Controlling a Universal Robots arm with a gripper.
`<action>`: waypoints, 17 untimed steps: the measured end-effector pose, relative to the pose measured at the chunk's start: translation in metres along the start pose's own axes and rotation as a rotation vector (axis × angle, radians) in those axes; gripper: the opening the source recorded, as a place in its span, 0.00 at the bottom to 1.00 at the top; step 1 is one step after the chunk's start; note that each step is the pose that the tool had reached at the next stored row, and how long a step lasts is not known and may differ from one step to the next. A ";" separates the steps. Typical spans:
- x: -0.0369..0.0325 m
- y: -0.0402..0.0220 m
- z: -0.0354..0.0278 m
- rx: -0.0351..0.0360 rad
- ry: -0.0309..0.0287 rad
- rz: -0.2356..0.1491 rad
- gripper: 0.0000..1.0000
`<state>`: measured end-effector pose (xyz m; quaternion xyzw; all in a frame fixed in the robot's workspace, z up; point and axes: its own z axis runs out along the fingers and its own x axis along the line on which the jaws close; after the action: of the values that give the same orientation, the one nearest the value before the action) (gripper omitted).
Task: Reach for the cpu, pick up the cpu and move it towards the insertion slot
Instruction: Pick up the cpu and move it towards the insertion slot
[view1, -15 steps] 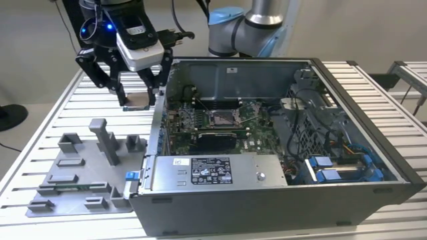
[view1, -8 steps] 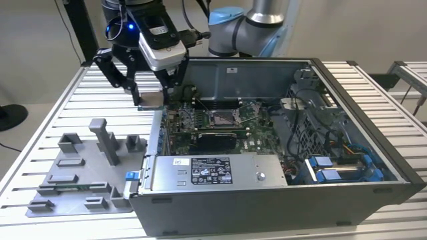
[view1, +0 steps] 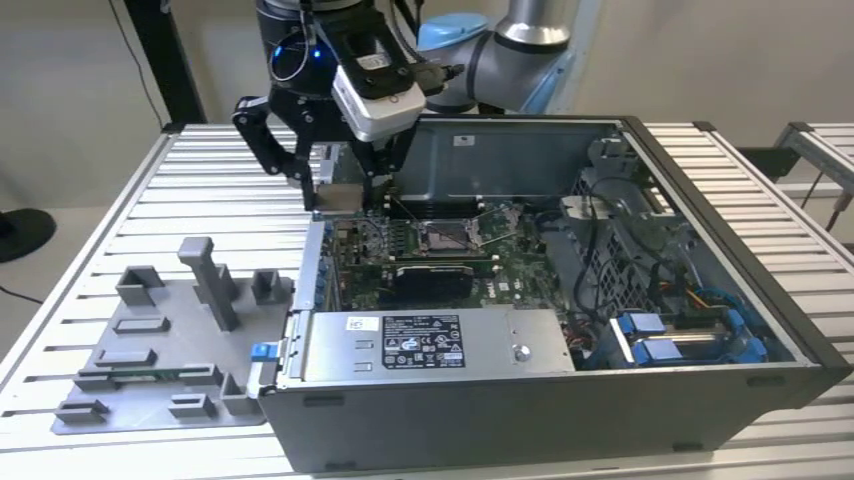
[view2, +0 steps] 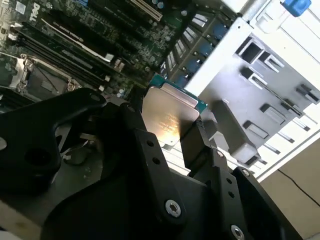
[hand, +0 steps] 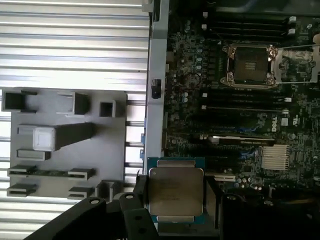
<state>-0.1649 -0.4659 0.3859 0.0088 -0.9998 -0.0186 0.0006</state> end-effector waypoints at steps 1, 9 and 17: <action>-0.0042 0.0000 0.0001 -0.0001 0.0000 0.000 0.00; -0.0387 -0.0004 0.0007 0.0000 0.0008 0.000 0.00; -0.0751 0.0010 0.0020 -0.0001 0.0061 0.000 0.00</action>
<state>-0.0898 -0.4635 0.3838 0.0087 -0.9998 -0.0186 0.0037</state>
